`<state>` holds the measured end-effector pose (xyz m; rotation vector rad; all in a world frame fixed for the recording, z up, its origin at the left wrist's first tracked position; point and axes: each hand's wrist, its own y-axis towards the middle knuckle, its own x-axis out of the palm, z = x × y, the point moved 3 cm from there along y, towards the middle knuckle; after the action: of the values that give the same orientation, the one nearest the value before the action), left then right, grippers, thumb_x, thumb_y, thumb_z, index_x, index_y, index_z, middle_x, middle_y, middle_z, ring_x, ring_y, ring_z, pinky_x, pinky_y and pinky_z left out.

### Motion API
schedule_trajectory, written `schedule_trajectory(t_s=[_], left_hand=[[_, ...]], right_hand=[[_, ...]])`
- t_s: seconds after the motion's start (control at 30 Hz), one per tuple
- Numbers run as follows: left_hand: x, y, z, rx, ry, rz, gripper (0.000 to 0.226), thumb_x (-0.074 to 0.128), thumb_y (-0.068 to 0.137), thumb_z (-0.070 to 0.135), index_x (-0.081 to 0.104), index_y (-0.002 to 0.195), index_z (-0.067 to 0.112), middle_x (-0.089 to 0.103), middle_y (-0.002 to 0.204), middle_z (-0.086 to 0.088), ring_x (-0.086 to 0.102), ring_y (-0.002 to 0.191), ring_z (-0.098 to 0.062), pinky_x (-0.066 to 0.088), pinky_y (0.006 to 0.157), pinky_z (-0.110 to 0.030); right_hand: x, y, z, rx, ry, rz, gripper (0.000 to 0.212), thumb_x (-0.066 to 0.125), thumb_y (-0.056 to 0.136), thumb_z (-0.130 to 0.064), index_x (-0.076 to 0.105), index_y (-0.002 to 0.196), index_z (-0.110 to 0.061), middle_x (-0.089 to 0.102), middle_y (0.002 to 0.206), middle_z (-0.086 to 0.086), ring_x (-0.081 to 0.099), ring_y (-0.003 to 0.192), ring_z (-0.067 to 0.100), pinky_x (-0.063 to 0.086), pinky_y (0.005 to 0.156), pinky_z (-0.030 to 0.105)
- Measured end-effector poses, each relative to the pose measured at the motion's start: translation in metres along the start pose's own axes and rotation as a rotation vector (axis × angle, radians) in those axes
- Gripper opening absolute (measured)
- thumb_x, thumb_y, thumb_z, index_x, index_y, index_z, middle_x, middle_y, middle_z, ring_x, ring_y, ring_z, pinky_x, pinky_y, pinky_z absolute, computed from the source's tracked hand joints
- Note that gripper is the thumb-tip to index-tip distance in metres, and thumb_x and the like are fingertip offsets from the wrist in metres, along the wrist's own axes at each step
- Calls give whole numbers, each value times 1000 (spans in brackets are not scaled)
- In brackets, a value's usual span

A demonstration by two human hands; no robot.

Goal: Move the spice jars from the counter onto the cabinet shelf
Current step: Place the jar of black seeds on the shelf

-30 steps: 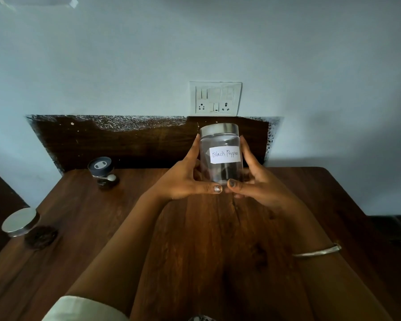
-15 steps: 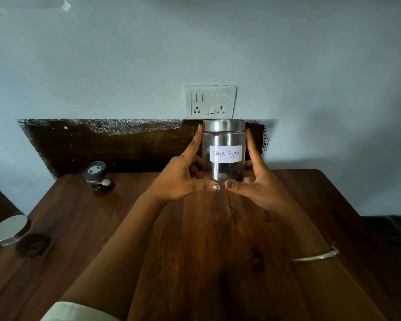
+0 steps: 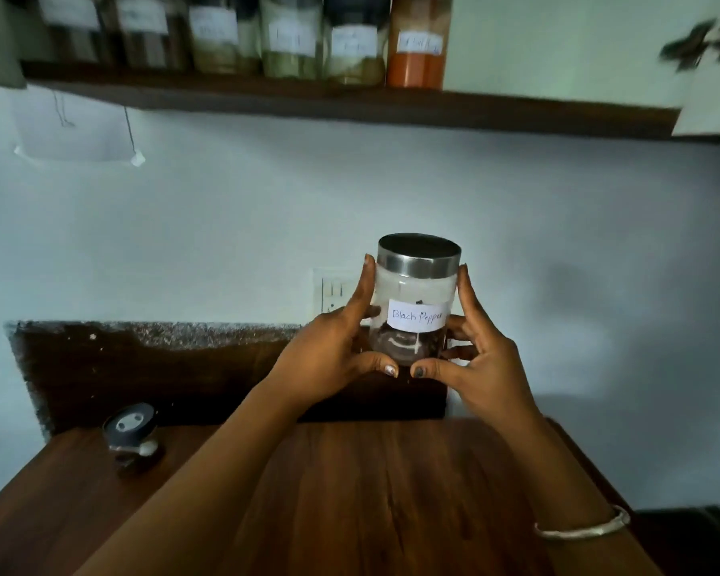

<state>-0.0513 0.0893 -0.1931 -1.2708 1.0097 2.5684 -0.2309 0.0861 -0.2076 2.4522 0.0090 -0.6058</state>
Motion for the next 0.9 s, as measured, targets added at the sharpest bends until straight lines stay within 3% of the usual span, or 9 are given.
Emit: schedule_trajectory(t_s=[0.1,0.23,0.4,0.53,0.7,0.9], left_hand=[[-13,35,16,60,125,94,104,63,82,43,-32,125,51,38,149,4,61,111,-16,50,96,-33],[-36,86,46,144,124,250,97,63,86,33,-19,138,41,43,146,6,58,117,-15,45,97,-26],[-61,156,68,196,151,377,93,64,85,28,-4,149,29,51,140,1,58,118,-18,45,97,-28],[-71,207,75,245,164,452,76,64,86,25,22,149,19,57,133,-2,60,115,-19,46,94,-28],[-72,257,75,252,138,517,77,61,89,18,14,150,18,53,137,-7,55,121,-21,45,102,-36],[-65,292,60,199,175,571,71,56,92,14,15,150,18,53,136,-9,56,118,-20,42,96,-25]], right_hand=[[-25,31,-16,-69,-37,82,102,79,70,-19,2,122,-63,51,135,-9,54,110,8,42,88,15],[-64,79,-38,-200,-77,209,109,83,65,-18,4,129,-58,51,135,1,61,107,16,48,85,16],[-107,143,-57,-292,-66,286,112,83,63,-17,7,137,-51,55,128,5,60,107,15,51,88,23],[-129,189,-57,-357,-61,330,113,83,65,-15,8,145,-43,59,124,6,62,108,16,53,91,27],[-148,236,-50,-418,-143,369,103,79,71,-16,13,149,-31,54,125,11,61,108,17,49,90,24],[-151,272,-33,-430,-214,354,100,76,75,-24,10,149,-32,54,135,6,54,121,16,43,89,18]])
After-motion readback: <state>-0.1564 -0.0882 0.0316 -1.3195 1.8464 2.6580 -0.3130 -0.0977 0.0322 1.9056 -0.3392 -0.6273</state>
